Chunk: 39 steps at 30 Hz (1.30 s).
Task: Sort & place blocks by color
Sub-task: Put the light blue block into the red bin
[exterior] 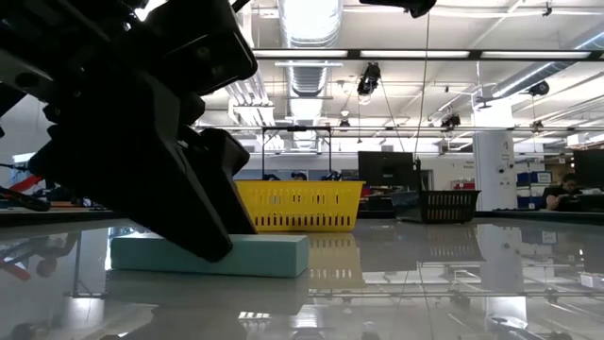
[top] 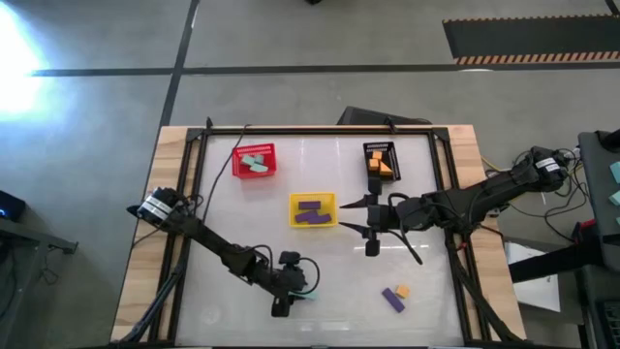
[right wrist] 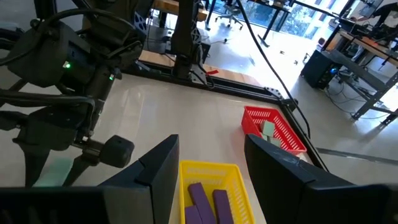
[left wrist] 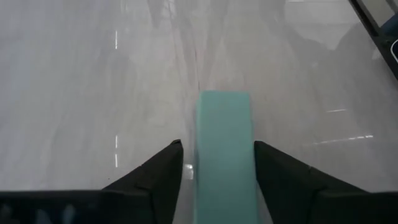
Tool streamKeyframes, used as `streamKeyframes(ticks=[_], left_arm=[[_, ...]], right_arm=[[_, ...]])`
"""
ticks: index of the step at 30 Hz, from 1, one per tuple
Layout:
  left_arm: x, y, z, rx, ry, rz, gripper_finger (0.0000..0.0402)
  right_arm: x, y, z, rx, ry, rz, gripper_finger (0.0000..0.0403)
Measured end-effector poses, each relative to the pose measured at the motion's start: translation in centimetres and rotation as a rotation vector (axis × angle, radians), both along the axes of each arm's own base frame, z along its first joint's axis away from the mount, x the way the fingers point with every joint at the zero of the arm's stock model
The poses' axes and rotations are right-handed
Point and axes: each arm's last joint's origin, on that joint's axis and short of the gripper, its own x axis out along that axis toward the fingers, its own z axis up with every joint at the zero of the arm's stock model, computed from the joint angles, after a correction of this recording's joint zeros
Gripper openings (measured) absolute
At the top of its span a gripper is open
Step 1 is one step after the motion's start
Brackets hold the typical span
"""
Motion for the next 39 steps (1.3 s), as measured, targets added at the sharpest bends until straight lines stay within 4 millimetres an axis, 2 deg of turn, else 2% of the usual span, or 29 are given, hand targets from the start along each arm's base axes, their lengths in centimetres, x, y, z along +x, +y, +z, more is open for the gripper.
streamKeyframes(ticks=[7,13,18,22,30,34,39], left_arm=[[0.0,0.0,0.1,-0.002,-0.004,0.001,0.0113],[-0.5,0.6,1.6,0.046,0.014,0.014,0.0112],[-1.3,2.2,4.4,0.113,0.004,-0.013,0.0113],[-2.2,4.6,7.0,0.160,0.007,-0.001,0.0115],[-4.8,11.1,11.4,0.299,0.043,0.110,0.0116],[-6.2,14.6,12.5,0.347,0.042,0.174,0.0116],[-8.1,18.9,12.5,0.436,0.052,0.228,0.0117]], right_arm=[[0.0,0.0,-0.1,0.000,0.002,0.000,0.0173],[0.0,0.0,-0.1,0.002,0.003,-0.001,0.0173],[0.0,0.0,-0.1,-0.002,0.005,0.000,0.0173],[0.0,0.0,-0.2,-0.003,0.008,0.000,0.0173],[-0.1,0.0,-0.2,-0.004,0.012,0.000,0.0173],[-0.1,0.0,-0.2,-0.006,0.020,0.000,0.0173],[-0.1,0.0,-0.2,-0.008,0.020,0.001,0.0173]])
